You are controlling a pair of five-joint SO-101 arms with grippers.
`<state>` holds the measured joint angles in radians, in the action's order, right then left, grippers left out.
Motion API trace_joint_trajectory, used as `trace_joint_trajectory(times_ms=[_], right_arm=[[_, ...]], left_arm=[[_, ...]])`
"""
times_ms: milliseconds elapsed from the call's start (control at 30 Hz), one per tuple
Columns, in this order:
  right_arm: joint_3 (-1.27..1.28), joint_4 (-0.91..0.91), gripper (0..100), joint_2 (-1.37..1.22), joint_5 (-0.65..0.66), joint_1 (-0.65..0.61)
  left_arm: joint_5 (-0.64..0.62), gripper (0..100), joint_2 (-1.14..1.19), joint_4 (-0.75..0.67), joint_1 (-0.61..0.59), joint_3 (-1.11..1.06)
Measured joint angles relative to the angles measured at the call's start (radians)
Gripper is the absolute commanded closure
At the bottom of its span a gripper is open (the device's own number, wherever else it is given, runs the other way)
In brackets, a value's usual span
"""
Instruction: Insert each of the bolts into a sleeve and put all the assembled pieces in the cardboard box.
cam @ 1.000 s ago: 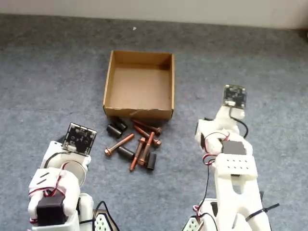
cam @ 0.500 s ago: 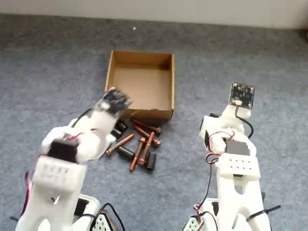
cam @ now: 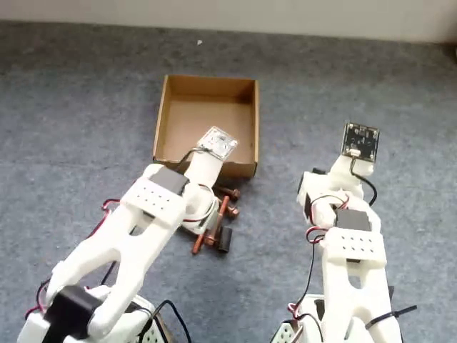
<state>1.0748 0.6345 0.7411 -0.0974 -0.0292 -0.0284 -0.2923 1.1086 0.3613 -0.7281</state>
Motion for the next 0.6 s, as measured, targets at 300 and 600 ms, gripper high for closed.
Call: trace_joint_trajectory(times_ms=[300,600], right_arm=[[0.0,0.0,99.2,0.0,0.0,0.0],[0.0,0.0,99.2,0.0,0.0,0.0]], left_arm=[[-0.008,80,0.14,-0.112,0.005,0.0],[-0.017,87,0.25,-0.215,0.003,0.015]])
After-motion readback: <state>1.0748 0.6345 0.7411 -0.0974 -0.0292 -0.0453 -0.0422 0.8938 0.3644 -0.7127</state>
